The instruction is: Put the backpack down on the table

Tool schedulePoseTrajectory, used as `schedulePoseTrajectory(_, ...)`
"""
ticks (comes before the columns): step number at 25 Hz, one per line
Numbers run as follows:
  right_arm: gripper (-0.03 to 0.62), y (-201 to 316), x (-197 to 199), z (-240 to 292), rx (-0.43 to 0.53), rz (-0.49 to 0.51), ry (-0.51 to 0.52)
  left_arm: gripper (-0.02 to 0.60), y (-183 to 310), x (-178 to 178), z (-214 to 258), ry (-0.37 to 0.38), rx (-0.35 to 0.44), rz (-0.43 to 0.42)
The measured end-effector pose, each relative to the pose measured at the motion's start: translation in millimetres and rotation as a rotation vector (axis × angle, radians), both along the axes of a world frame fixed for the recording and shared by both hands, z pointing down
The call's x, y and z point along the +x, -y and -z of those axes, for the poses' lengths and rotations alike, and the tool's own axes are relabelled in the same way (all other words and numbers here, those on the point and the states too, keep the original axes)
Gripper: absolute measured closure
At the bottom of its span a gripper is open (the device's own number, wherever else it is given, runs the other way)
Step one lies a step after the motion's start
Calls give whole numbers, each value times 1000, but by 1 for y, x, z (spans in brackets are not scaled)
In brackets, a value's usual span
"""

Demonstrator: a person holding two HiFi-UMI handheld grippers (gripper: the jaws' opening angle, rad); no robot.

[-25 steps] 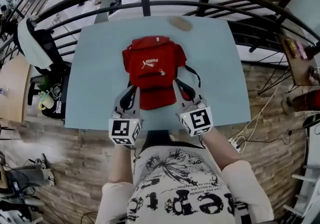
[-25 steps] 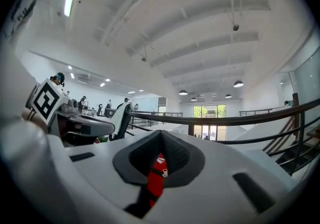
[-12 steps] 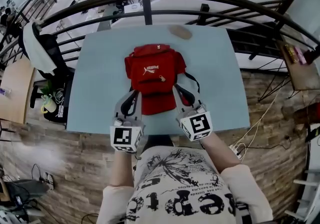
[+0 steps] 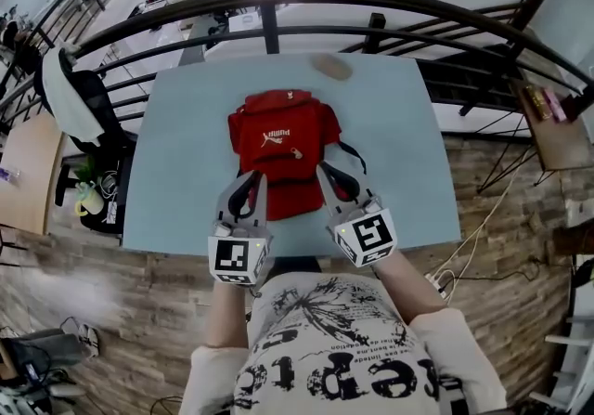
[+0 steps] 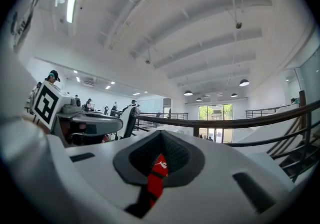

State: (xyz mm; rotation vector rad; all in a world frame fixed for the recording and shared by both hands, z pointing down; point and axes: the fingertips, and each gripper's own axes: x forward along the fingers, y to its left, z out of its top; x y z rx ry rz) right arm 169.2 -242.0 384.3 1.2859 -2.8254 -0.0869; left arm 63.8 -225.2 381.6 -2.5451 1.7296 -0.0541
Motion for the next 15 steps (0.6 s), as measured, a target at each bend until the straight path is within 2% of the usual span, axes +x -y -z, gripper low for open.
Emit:
schedulePoseTrajectory(3,603,2,-1,-1,-14,5,-14,554,3,2,0,10,1,3)
schedulePoseTrajectory(8,603,3,1,-2,-19,18,-29,562,5,1,-2,-13,-31,15)
schedulePoseTrajectory(15,603,8,2,-2,-4,39,-33,568,11,8,-5,-26,-40,-5)
